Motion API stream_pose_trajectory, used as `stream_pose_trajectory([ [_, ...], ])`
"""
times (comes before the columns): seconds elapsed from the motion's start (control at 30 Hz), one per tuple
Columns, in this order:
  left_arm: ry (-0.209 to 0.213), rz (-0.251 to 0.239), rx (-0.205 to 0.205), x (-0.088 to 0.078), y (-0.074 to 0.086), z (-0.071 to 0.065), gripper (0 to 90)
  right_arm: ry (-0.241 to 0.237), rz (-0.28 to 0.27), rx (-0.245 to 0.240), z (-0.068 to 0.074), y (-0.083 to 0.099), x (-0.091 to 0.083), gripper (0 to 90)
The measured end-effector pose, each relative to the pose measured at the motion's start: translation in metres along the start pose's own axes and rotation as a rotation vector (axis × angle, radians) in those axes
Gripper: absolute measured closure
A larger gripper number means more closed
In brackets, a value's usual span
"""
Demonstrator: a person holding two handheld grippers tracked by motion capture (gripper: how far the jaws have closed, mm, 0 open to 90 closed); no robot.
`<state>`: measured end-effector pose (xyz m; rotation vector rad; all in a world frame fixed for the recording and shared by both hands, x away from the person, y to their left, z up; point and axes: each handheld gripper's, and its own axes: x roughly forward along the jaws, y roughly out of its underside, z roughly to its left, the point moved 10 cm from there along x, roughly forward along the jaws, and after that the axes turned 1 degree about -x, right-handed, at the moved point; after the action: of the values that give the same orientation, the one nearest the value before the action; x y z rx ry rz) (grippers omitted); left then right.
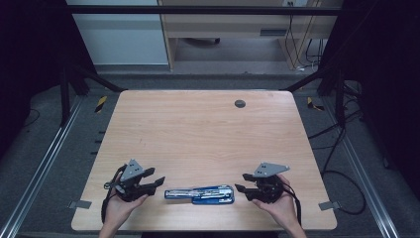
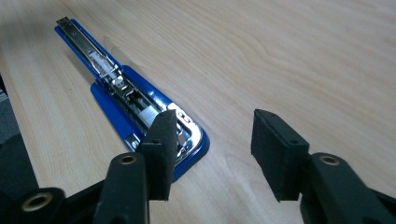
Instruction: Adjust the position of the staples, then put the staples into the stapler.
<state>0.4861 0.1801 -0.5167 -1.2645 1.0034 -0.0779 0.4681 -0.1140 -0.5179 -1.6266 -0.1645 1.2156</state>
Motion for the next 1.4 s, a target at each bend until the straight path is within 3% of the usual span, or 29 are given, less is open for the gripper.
stream_pose_trajectory([
  [0.1,0.049,0.013,0.029,-0.001,-0.001,-0.006,44.3,0.01,0.006,0.02,0.001,0.008,0.003,50.3],
  [0.37,0.127,0.049,0.098,-0.004,0.001,-0.018,41.6,0.019,0.025,0.001,0.003,0.014,0.009,49.4],
  [0.5,0.168,0.09,0.154,-0.003,0.005,-0.027,38.7,0.013,0.037,0.0,0.006,0.017,0.013,49.1],
  [0.77,0.23,0.157,0.218,0.004,0.013,-0.042,37.3,0.001,0.054,-0.01,0.013,0.02,0.02,49.1],
  [0.97,0.242,0.22,0.265,0.012,0.023,-0.044,38.8,-0.005,0.059,-0.021,0.018,0.02,0.023,51.2],
  [1.4,0.25,0.264,0.289,0.023,0.03,-0.044,44.1,-0.005,0.085,-0.035,0.021,0.025,0.03,59.4],
])
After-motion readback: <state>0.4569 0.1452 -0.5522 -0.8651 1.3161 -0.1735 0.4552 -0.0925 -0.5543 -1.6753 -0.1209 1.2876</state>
